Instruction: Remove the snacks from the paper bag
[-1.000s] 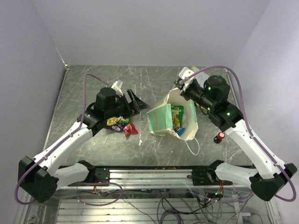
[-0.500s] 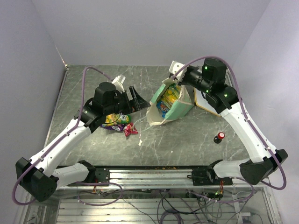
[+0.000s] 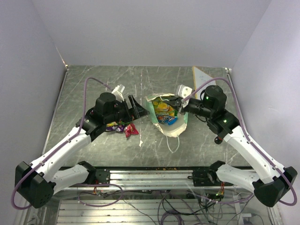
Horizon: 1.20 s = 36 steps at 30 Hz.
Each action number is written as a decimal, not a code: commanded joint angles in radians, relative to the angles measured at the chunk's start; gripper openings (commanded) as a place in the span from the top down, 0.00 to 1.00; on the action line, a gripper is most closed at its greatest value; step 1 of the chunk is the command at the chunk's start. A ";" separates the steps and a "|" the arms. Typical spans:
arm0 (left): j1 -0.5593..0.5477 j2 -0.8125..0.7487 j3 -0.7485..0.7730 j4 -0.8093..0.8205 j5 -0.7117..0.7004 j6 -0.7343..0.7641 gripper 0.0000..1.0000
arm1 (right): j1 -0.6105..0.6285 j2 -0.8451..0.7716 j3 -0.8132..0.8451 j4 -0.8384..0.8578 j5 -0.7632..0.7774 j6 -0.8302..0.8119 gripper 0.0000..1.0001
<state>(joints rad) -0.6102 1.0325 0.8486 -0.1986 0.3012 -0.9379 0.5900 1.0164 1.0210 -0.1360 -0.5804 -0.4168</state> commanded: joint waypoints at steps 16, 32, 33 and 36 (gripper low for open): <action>-0.596 -0.142 -0.104 0.206 -0.628 0.259 0.31 | 0.062 -0.046 -0.122 0.356 -0.115 0.743 1.00; -0.911 0.226 -0.158 0.557 -1.160 0.501 0.54 | 0.142 -0.035 -0.056 0.260 0.045 0.758 1.00; -0.908 0.220 -0.185 0.590 -1.171 0.506 0.55 | 0.143 -0.044 -0.051 0.243 0.053 0.733 1.00; -0.887 0.231 -0.226 0.675 -1.173 0.509 0.58 | 0.142 -0.072 -0.047 0.205 0.077 0.705 1.00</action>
<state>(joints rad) -1.5150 1.2709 0.6590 0.3016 -0.7719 -0.4522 0.7223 1.0012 0.9237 0.0898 -0.5404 0.3344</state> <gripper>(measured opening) 0.427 0.006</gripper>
